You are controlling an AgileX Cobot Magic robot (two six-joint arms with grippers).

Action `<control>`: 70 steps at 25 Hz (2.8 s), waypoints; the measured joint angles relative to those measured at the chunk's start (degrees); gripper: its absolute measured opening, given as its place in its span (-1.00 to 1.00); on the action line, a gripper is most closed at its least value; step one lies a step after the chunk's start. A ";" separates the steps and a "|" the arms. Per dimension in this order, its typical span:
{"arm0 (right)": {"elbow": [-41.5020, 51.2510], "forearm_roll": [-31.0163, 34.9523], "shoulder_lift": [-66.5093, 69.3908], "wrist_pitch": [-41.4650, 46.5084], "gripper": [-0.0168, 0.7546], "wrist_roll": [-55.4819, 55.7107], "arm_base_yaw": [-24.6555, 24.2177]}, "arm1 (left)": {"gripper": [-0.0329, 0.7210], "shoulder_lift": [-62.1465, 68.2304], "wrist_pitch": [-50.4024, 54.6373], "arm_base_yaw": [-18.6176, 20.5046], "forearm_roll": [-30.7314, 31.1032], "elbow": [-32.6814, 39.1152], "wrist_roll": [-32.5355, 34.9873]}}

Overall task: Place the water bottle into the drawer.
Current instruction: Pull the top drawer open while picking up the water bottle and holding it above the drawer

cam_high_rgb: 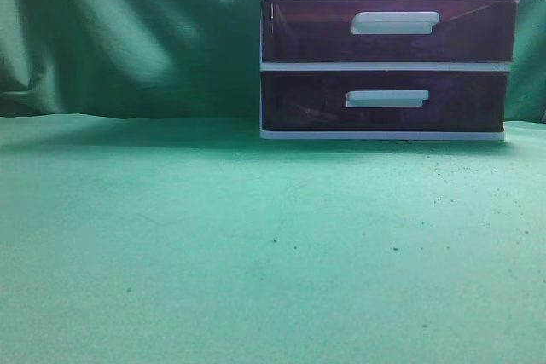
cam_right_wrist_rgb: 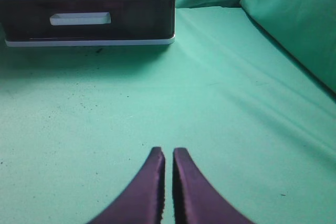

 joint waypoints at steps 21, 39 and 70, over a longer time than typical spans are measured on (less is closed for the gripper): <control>0.00 0.00 0.00 0.00 -0.83 0.00 0.00 | -0.91 0.00 -7.73 0.00 -11.72 0.00 -2.49; 0.05 0.00 0.00 0.00 -0.83 0.00 0.00 | -0.91 14.07 -12.96 0.00 -14.97 -12.78 -2.94; 0.05 0.00 0.00 0.00 -0.83 0.00 0.00 | 0.80 77.58 -32.63 -4.65 -13.29 -31.27 8.72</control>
